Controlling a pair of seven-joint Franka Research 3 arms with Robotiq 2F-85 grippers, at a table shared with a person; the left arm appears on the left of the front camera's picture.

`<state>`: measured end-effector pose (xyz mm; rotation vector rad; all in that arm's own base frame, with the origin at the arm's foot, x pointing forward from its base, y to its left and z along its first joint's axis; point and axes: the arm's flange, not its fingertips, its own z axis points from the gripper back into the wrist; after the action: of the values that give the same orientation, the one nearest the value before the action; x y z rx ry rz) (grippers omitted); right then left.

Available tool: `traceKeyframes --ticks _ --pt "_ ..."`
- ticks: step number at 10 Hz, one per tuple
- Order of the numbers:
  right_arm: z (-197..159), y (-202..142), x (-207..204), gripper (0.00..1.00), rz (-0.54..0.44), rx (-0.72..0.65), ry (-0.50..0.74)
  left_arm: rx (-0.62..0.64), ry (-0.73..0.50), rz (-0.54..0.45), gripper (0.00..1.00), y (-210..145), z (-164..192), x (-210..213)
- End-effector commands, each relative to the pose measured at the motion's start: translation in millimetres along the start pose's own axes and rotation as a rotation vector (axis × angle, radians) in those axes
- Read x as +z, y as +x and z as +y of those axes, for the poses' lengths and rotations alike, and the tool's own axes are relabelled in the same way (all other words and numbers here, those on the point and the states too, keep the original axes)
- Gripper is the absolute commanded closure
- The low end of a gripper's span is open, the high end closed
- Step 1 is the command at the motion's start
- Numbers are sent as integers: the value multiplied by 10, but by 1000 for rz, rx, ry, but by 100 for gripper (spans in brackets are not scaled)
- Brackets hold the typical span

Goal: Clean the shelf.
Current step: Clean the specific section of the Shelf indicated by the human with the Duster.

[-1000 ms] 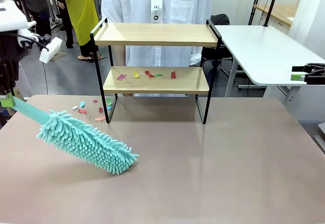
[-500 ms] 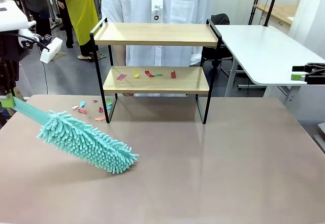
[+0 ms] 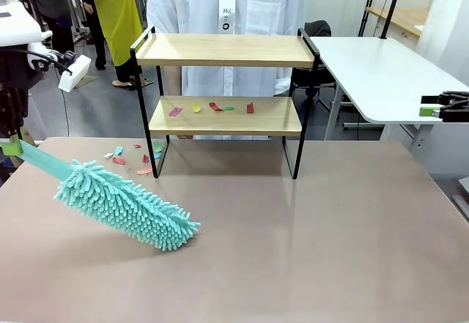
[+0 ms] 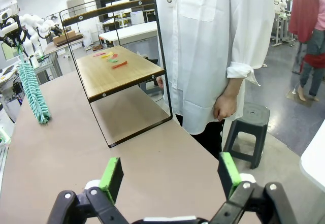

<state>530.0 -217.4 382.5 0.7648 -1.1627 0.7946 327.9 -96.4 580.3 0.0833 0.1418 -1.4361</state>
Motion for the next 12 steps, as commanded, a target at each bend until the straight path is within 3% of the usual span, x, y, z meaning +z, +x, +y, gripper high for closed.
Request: traceKeyframes --ticks 1,12 --pt "6 30 -15 0 0 5 -2 -1 2 -1 87 -10 -20 -3" --pt "6 30 -15 0 0 5 -2 -1 2 -1 87 -10 -20 -3"
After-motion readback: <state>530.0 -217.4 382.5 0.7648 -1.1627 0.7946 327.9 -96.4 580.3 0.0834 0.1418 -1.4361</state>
